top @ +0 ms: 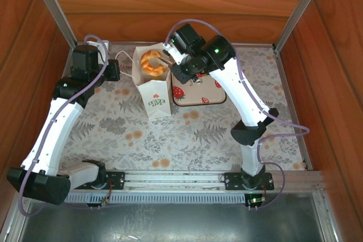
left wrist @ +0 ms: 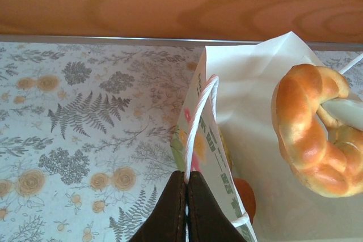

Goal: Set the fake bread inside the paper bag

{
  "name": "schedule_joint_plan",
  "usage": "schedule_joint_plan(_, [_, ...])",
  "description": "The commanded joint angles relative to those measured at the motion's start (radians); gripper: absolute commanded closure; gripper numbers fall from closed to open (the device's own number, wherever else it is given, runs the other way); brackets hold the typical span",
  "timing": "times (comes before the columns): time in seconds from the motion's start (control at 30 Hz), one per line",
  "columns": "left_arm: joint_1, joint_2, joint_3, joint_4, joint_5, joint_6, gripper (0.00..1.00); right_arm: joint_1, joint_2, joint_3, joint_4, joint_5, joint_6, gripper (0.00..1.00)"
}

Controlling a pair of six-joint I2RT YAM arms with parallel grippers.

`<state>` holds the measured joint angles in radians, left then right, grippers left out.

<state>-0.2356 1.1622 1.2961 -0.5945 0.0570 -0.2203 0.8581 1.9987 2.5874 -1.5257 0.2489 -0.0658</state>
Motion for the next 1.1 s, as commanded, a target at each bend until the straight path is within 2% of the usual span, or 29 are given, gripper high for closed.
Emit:
schedule_joint_plan(0.0, [0.004,-0.007,0.003,-0.016,0.004,0.012,1.0,0.005,0.018,0.01,-0.014,0.039,-0.021,0.72])
schedule_joint_plan(0.2, [0.005,-0.003,0.01,-0.014,0.017,0.004,1.0,0.006,0.006,-0.007,-0.004,0.046,-0.023,0.66])
schedule_joint_plan(0.47, [0.004,0.003,0.015,-0.014,0.038,-0.005,1.0,0.005,0.0,-0.007,0.005,0.052,-0.011,0.51])
schedule_joint_plan(0.77, [0.004,0.011,0.017,-0.015,0.07,-0.017,1.0,0.005,-0.031,-0.004,0.035,0.035,0.003,0.51])
schedule_joint_plan(0.97, [0.004,0.016,0.026,-0.01,0.103,-0.04,0.95,0.004,-0.091,-0.016,0.077,-0.032,0.026,0.51])
schedule_joint_plan(1.0, [0.004,0.016,0.026,-0.01,0.103,-0.043,0.92,0.004,-0.104,-0.022,0.083,-0.042,0.032,0.51])
schedule_joint_plan(1.07, [0.004,0.014,0.028,-0.009,0.109,-0.05,0.78,0.005,-0.132,-0.034,0.094,-0.059,0.041,0.51])
